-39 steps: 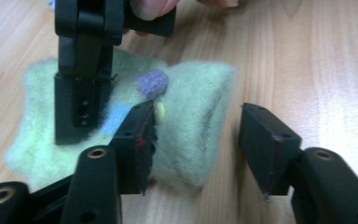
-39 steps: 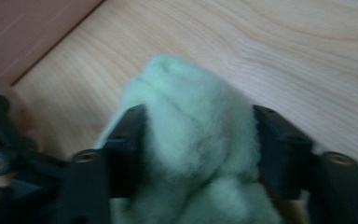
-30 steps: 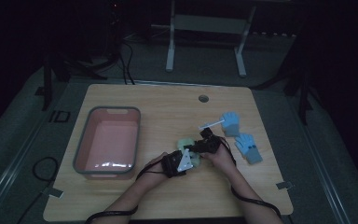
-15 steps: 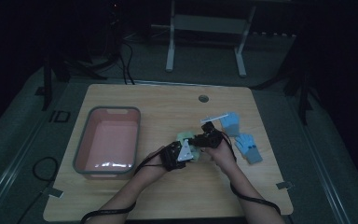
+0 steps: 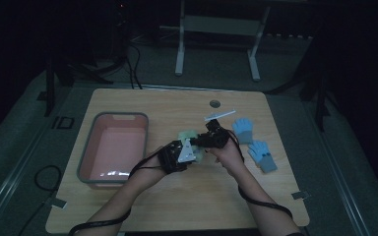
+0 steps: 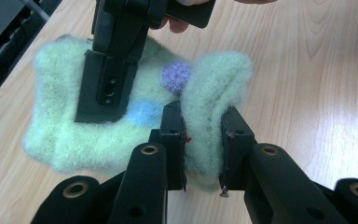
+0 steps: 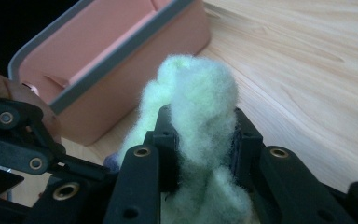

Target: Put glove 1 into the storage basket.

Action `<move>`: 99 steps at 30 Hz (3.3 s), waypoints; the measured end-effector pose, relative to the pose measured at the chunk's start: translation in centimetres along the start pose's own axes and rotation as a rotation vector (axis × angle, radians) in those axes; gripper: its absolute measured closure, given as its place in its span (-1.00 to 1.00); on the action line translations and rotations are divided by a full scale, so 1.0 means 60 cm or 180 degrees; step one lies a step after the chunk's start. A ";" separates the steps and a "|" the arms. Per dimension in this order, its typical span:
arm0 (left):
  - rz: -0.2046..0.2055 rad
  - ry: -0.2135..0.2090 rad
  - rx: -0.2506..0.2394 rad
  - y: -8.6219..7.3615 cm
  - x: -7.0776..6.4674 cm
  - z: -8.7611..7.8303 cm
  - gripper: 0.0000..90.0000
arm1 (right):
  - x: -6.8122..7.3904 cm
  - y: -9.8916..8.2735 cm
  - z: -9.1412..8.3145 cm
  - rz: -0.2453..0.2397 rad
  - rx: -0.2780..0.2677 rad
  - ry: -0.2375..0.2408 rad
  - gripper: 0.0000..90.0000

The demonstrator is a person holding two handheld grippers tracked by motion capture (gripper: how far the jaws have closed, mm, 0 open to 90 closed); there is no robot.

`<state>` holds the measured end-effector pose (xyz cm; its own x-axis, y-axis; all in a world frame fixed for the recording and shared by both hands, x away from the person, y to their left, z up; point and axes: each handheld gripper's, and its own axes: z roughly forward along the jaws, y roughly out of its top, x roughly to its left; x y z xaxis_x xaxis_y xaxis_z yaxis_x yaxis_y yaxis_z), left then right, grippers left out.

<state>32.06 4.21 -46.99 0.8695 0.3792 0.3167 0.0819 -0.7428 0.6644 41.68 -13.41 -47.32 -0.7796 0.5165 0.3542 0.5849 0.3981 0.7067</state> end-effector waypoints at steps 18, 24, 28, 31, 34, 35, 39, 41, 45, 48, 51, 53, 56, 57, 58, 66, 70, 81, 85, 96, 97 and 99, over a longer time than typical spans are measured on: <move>-0.0038 0.0205 0.0181 -0.047 0.031 -0.077 0.69 | 0.065 0.074 0.059 -0.0219 0.0059 0.0214 0.55; -0.0105 0.0274 0.0262 -0.076 0.043 -0.108 0.69 | 0.093 0.101 0.096 -0.0280 0.0089 0.0309 0.55; -0.0134 0.0299 0.0297 -0.089 0.047 -0.120 0.69 | 0.101 0.107 0.107 -0.0291 0.0108 0.0341 0.55; -0.0167 0.0324 0.0333 -0.109 0.052 -0.137 0.69 | 0.121 0.121 0.135 -0.0328 0.0127 0.0410 0.55; -0.0183 0.0326 0.0362 -0.118 0.054 -0.144 0.69 | 0.125 0.123 0.141 -0.0339 0.0134 0.0421 0.55; -0.0191 0.0337 0.0369 -0.123 0.054 -0.147 0.69 | 0.134 0.127 0.152 -0.0359 0.0148 0.0444 0.55; -0.0240 0.0368 0.0412 -0.145 0.058 -0.164 0.69 | 0.155 0.137 0.178 -0.0415 0.0188 0.0482 0.55; -0.0263 0.0376 0.0435 -0.155 0.061 -0.170 0.69 | 0.164 0.142 0.189 -0.0453 0.0196 0.0492 0.55; -0.0279 0.0411 0.0484 -0.169 0.064 -0.181 0.69 | 0.175 0.149 0.209 -0.0477 0.0220 0.0532 0.55; -0.0290 0.0421 0.0523 -0.181 0.066 -0.188 0.69 | 0.182 0.154 0.224 -0.0477 0.0250 0.0585 0.55; -0.0306 0.0423 0.0549 -0.188 0.068 -0.191 0.69 | 0.188 0.156 0.233 -0.0488 0.0266 0.0589 0.55; -0.0338 0.0408 0.0591 -0.200 0.072 -0.189 0.69 | 0.192 0.157 0.247 -0.0506 0.0280 0.0589 0.55; -0.0368 0.0388 0.0619 -0.208 0.076 -0.184 0.69 | 0.191 0.157 0.258 -0.0500 0.0306 0.0581 0.55; -0.0382 0.0358 0.0658 -0.216 0.079 -0.176 0.69 | 0.190 0.154 0.269 -0.0484 0.0342 0.0554 0.55; -0.0388 0.0356 0.0672 -0.219 0.079 -0.172 0.69 | 0.189 0.153 0.272 -0.0486 0.0343 0.0547 0.55; -0.0426 0.0231 0.0810 -0.244 0.083 -0.143 0.69 | 0.172 0.136 0.311 -0.0465 0.0503 0.0452 0.55; -0.0448 0.0195 0.0841 -0.244 0.088 -0.136 0.69 | 0.171 0.138 0.313 -0.0468 0.0527 0.0428 0.55; -0.0414 0.0076 0.1088 -0.247 0.095 -0.107 0.62 | 0.170 0.147 0.324 -0.0528 0.0700 0.0186 -0.12; -0.0508 -0.0025 0.1094 -0.244 0.096 -0.105 0.35 | 0.165 0.153 0.312 -0.0461 0.0624 0.0152 -0.24; -0.0799 0.0170 0.0701 -0.227 0.093 -0.146 -0.45 | 0.148 0.164 0.261 -0.0402 0.0437 0.0247 -0.52; -0.0847 0.0158 0.0642 -0.223 0.092 -0.152 -0.50 | 0.147 0.164 0.253 -0.0420 0.0431 0.0237 -0.52; -0.0872 0.0141 0.0609 -0.221 0.092 -0.155 -0.59 | 0.146 0.163 0.245 -0.0438 0.0412 0.0256 -0.54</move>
<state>31.22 21.30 -47.78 0.7807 0.5997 0.1759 0.4034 -0.6985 0.5911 43.86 6.14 -46.32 -0.8665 0.3904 0.3112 0.4914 0.5575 0.6691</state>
